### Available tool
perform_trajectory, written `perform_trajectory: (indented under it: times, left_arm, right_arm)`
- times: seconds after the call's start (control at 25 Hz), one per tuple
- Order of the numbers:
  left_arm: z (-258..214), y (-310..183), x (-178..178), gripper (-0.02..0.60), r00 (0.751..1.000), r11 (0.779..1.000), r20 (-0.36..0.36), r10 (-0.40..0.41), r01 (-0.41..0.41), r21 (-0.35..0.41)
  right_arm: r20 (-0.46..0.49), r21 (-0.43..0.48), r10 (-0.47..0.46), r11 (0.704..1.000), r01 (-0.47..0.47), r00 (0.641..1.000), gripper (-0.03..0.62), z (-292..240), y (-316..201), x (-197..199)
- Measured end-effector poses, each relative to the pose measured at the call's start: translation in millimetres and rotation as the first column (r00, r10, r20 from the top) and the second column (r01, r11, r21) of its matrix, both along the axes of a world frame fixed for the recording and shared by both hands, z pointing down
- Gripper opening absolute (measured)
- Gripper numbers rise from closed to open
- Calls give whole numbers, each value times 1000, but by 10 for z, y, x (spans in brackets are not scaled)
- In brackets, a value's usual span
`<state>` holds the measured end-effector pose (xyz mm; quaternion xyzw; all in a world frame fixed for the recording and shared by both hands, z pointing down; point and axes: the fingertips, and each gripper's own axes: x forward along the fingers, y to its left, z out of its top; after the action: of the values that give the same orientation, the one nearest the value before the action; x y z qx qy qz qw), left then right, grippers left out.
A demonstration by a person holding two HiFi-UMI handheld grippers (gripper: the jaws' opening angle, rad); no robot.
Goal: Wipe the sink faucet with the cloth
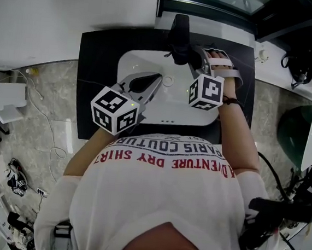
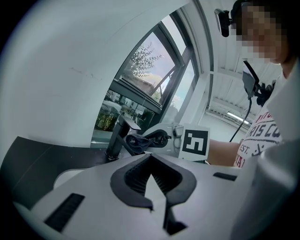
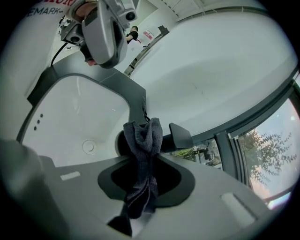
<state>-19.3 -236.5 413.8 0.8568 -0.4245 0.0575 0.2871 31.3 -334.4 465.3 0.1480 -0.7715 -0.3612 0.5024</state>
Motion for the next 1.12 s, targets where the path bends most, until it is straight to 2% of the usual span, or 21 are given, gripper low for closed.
perform_trajectory:
  times: [0.2, 0.48, 0.72, 1.12]
  left_arm:
    - [-2, 115, 137, 2, 1000, 1000, 0, 18, -18, -3]
    - [-47, 220, 150, 2, 1000, 1000, 8, 7, -7, 3]
    - [-47, 213, 88, 2, 1000, 1000, 9, -5, 5, 2]
    - [35, 46, -32, 2, 1000, 1000, 18, -15, 15, -10]
  right_arm:
    - [1, -27, -14, 1000, 14, 1000, 77, 57, 322, 140]
    - [50, -26, -8, 1000, 9, 999, 77, -41, 317, 151]
    - [70, 5, 27, 1000, -28, 997, 77, -121, 72, 106]
    - [78, -7, 103, 995, -103, 992, 77, 21, -466, -63]
